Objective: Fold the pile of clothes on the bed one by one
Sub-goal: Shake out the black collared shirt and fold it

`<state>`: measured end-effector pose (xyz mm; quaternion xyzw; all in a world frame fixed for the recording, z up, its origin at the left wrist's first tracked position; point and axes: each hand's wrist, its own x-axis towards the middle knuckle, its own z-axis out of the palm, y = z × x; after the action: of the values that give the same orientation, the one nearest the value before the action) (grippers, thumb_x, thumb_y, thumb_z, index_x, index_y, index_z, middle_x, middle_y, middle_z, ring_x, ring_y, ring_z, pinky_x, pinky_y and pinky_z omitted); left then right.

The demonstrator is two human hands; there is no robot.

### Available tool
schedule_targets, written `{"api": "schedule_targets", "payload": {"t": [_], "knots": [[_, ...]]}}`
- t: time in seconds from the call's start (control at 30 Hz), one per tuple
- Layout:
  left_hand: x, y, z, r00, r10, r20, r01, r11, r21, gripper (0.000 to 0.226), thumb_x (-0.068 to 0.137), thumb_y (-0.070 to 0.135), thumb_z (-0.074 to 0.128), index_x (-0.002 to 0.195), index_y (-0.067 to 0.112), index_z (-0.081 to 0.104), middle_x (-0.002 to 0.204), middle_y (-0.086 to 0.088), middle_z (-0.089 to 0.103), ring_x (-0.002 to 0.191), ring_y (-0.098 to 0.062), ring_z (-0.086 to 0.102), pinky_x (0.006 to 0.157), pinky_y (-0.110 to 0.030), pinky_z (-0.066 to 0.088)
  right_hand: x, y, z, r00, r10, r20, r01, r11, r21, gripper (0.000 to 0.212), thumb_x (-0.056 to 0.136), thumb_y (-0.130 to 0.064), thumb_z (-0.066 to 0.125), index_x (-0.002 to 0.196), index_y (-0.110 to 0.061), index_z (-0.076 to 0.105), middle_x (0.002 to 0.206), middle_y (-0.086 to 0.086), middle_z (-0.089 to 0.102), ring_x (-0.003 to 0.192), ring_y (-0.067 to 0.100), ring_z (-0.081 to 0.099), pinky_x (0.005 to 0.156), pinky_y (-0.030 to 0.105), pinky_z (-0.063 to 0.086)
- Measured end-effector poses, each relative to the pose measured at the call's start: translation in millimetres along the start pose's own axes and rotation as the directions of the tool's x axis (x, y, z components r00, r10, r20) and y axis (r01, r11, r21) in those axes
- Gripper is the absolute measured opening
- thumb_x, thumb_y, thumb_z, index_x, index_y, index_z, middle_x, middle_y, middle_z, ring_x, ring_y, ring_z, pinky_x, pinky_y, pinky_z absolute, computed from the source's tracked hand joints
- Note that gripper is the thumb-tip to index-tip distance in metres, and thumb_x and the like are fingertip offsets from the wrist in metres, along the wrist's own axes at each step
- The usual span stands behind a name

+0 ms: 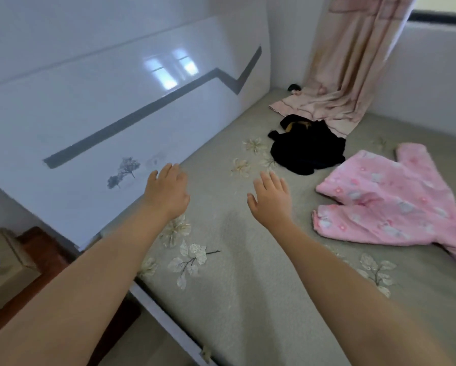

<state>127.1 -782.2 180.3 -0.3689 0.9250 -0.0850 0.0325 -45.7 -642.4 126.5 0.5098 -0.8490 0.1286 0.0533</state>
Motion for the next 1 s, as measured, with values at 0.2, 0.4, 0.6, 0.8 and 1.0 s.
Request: {"api": "schedule_targets", "payload": {"t": [0.2, 0.4, 0.6, 0.8, 1.0], "knots": [[175.0, 7.2, 69.7, 0.963, 0.263, 0.059, -0.262, 0.965, -0.024, 0.054, 0.095, 0.029, 0.038, 0.142, 0.007, 0.022, 0.152, -0.011, 0.016, 0.141, -0.024, 0.013, 0.112, -0.041, 0.016, 79.8, 59.9, 64.9, 0.948, 0.309, 0.08, -0.295, 0.945, -0.143, 0.048, 0.096, -0.034, 0.034, 0.137, -0.008, 0.037, 0.152, 0.011, 0.023, 0.142, 0.026, 0.015, 0.114, 0.039, 0.01], [307.3, 51.8, 169.6, 0.895, 0.436, 0.091, -0.427, 0.898, -0.107, 0.053, 0.094, 0.031, 0.039, 0.141, 0.009, 0.026, 0.151, -0.011, 0.02, 0.14, -0.025, 0.015, 0.11, -0.04, 0.019, 134.6, 106.3, 138.5, 0.803, 0.587, 0.1, -0.556, 0.799, -0.231, 0.048, 0.096, -0.034, 0.035, 0.136, -0.007, 0.039, 0.151, 0.01, 0.025, 0.142, 0.025, 0.015, 0.112, 0.039, 0.011], [333.8, 108.7, 302.0, 0.839, 0.515, 0.174, -0.471, 0.849, -0.24, 0.054, 0.094, 0.033, 0.037, 0.141, 0.009, 0.025, 0.151, -0.011, 0.019, 0.141, -0.024, 0.014, 0.111, -0.04, 0.018, 139.9, 145.9, 226.2, 0.719, 0.666, 0.198, -0.596, 0.738, -0.316, 0.047, 0.096, -0.036, 0.032, 0.133, -0.008, 0.04, 0.152, 0.008, 0.023, 0.142, 0.025, 0.012, 0.112, 0.038, 0.01], [370.3, 155.1, 379.4, 0.873, 0.472, 0.123, -0.4, 0.837, -0.373, 0.063, 0.094, 0.043, 0.03, 0.146, 0.01, 0.016, 0.155, -0.01, 0.007, 0.143, -0.021, 0.0, 0.114, -0.04, -0.002, 166.9, 197.6, 297.3, 0.729, 0.657, 0.193, -0.596, 0.747, -0.295, 0.048, 0.095, -0.035, 0.037, 0.134, -0.007, 0.042, 0.15, 0.01, 0.028, 0.141, 0.026, 0.017, 0.11, 0.036, 0.012], [379.8, 162.9, 391.0, 0.896, 0.44, 0.061, -0.374, 0.82, -0.433, 0.074, 0.084, 0.053, 0.014, 0.145, 0.012, 0.018, 0.155, -0.003, 0.009, 0.143, -0.014, -0.001, 0.106, -0.029, -0.021, 228.6, 238.8, 344.2, 0.717, 0.67, 0.192, -0.638, 0.742, -0.207, 0.051, 0.095, -0.035, 0.037, 0.139, -0.008, 0.034, 0.151, 0.009, 0.025, 0.141, 0.025, 0.015, 0.112, 0.038, 0.015]]}}
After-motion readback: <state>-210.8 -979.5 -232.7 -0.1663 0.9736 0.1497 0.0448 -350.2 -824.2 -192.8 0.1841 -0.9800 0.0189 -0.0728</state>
